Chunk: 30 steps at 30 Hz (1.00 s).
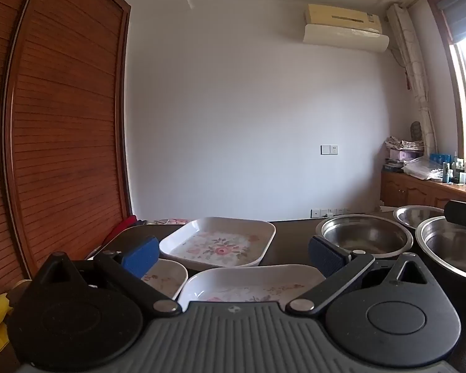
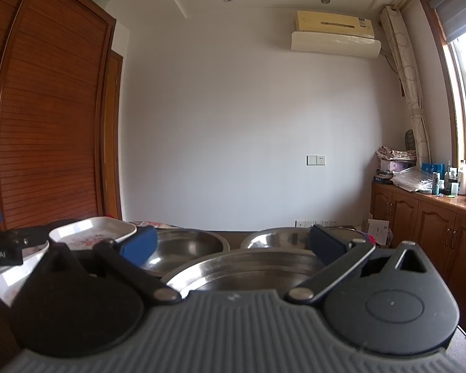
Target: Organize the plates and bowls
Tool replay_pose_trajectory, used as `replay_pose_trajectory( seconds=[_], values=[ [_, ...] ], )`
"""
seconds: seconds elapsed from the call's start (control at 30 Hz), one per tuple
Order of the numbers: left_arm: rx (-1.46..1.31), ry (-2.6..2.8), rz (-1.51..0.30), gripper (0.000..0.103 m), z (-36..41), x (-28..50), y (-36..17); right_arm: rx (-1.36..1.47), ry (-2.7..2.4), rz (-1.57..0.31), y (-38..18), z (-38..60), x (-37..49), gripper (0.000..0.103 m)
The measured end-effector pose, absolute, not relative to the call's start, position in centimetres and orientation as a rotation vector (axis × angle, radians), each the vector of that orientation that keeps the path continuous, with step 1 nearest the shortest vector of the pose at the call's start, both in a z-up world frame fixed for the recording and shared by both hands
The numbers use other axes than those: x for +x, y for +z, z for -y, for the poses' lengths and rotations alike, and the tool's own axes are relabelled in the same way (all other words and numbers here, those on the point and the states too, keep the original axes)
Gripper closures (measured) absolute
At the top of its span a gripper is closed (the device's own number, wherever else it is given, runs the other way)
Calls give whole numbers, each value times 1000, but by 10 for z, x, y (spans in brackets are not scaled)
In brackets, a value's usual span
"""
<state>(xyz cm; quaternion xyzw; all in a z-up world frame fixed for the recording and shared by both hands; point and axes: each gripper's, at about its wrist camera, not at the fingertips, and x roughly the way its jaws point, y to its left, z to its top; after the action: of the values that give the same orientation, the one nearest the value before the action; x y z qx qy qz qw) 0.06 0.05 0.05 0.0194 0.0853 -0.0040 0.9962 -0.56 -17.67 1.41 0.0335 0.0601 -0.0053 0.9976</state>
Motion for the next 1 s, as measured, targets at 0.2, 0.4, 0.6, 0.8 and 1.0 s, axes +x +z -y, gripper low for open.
replay_pose_trajectory(
  seconds=[0.2, 0.4, 0.6, 0.8, 1.0],
  values=[
    [50, -7, -158, 0, 0, 0, 0, 70, -10, -115, 14, 177, -6, 0],
    [59, -7, -150, 0, 3, -3, 4, 70, -10, -114, 14, 177, -6, 0],
    [70, -10, -140, 0, 1, -4, 2, 70, -10, -115, 14, 177, -5, 0],
    [71, -11, -139, 0, 1, -4, 2, 69, -9, -116, 14, 178, -6, 0],
    [76, -12, -138, 0, 1, -4, 1, 69, -9, -117, 14, 178, -6, 0]
  ],
)
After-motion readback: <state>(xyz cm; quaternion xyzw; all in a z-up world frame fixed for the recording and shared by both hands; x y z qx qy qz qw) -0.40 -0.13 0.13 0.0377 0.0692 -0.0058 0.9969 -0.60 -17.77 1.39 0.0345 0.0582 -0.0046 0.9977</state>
